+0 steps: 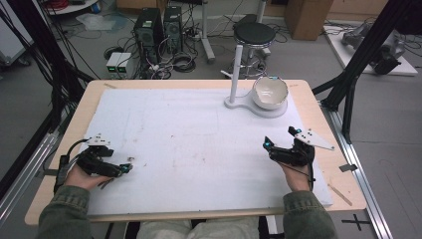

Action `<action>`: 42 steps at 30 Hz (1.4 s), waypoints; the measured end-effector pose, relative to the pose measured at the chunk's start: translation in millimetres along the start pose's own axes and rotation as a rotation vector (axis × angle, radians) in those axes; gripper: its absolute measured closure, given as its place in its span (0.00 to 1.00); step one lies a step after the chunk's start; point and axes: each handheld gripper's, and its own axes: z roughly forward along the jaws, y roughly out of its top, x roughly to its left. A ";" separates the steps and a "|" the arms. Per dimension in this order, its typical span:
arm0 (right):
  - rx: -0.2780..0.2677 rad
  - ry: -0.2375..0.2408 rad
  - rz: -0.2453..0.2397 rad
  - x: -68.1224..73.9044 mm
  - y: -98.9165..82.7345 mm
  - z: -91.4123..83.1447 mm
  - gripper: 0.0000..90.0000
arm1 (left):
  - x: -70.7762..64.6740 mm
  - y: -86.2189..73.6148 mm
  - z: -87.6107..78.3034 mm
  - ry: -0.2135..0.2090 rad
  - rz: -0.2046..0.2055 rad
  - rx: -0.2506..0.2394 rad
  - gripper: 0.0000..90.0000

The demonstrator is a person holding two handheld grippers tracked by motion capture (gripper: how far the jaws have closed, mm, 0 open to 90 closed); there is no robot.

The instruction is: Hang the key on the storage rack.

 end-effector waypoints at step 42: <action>-0.002 0.005 0.021 -1.6 0.5 1.2 0.01 | -18.2 14.3 3.5 -0.042 0.191 0.202 0.88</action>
